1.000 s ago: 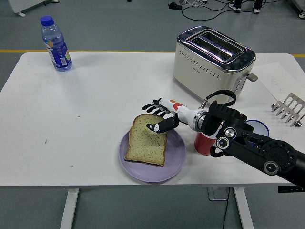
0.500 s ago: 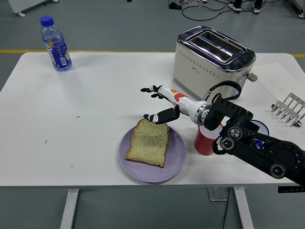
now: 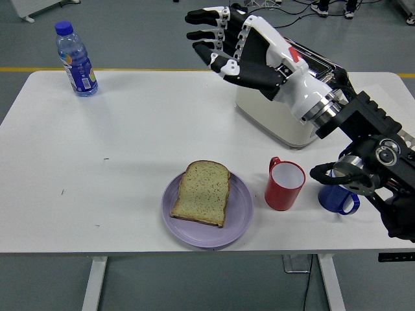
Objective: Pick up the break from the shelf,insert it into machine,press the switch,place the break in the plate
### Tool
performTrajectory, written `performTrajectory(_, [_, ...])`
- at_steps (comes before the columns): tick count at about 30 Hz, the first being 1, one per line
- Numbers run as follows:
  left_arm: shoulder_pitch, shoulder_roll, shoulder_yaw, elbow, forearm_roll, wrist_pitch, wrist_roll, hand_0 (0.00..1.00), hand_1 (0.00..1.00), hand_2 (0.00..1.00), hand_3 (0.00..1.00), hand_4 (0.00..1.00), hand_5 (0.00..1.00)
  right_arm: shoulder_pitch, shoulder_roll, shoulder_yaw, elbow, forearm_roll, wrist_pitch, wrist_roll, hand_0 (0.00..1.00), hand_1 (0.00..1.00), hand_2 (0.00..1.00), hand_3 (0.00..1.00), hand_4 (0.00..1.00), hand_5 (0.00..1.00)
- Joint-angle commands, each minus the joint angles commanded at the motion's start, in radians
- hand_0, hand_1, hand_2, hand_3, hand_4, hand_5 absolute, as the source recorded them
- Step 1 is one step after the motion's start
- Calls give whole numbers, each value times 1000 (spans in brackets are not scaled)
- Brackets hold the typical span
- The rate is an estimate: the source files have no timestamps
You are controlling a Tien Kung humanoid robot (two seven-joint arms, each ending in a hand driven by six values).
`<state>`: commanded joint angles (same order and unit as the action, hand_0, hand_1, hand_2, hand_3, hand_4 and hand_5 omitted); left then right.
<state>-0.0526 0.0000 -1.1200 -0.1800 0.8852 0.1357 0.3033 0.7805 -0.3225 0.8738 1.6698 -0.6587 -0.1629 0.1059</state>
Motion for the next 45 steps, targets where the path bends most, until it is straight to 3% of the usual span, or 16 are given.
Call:
performTrajectory(4, [1,0,-4,0,5,-1,1,647,630,695,789,596,998,-38,-31,98,-7,71,-4,51,680,648,655,607,519,150])
performTrajectory(10, [3,0,-9,0,15,-4,3,646,630,694,788,595,998,-98,-69,262,-80,201,-19,87,676,646,657,614,515,162])
performTrajectory(23, [16,0,-36,0,47,-6,7,647,631,693,789,591,998,-302,-77,559,-293,369,-20,145,673,644,657,619,503,163])
performTrajectory(27, [20,0,-46,0,60,-6,7,647,631,693,788,590,998,-380,-74,607,-332,375,-17,154,673,644,657,617,499,160])
performTrajectory(34, [24,0,-55,0,74,-9,5,646,631,693,788,591,998,-511,-59,661,-372,388,21,110,676,644,662,614,501,158])
performTrajectory(40, [18,0,-50,0,67,-10,0,645,631,694,787,590,998,-587,-17,738,-371,362,18,61,677,647,663,614,508,169])
performTrajectory(45, [13,0,-45,0,55,-10,-5,645,630,695,788,589,998,-627,18,784,-367,358,18,66,677,648,664,612,506,170])
